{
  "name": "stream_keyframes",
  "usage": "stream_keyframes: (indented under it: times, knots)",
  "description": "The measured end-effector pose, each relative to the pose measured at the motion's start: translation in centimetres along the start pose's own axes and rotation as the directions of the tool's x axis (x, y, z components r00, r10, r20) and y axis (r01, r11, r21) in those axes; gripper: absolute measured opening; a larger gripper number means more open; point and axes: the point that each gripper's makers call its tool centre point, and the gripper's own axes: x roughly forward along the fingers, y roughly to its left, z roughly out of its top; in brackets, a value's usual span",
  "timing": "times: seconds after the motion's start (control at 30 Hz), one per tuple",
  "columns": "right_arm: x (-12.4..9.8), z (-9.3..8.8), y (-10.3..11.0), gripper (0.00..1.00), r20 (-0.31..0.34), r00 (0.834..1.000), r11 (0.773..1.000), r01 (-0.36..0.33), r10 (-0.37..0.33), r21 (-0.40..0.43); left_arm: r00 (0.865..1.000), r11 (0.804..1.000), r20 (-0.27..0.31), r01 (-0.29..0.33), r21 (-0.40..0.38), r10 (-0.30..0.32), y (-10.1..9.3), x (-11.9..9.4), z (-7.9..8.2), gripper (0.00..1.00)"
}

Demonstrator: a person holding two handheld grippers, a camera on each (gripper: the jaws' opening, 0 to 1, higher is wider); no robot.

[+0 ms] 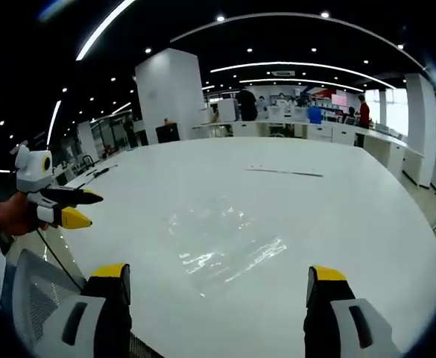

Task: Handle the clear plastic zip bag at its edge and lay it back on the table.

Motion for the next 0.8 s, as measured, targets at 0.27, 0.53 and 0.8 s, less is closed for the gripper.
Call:
stream_keyframes:
  times: [0.27, 0.53, 0.8]
  knots:
    - [0.35, 0.22, 0.25, 0.99, 0.004, 1.000, 1.000, -0.007, 0.007, 0.001, 1.000, 1.000, -0.005, -0.003, -0.002, 0.003, 0.40, -0.13, -0.33, 0.71]
    - [0.47, 0.01, 0.36, 0.98, 0.000, 1.000, 1.000, -0.010, 0.010, 0.003, 1.000, 1.000, -0.007, -0.001, -0.005, 0.001, 0.51, -0.11, -0.47, 0.71]
    - [0.40, -0.18, 0.81, 0.98, -0.003, 1.000, 1.000, -0.015, 0.015, 0.006, 1.000, 1.000, -0.008, -0.002, -0.008, 0.002, 0.34, -0.39, -0.62, 0.70]
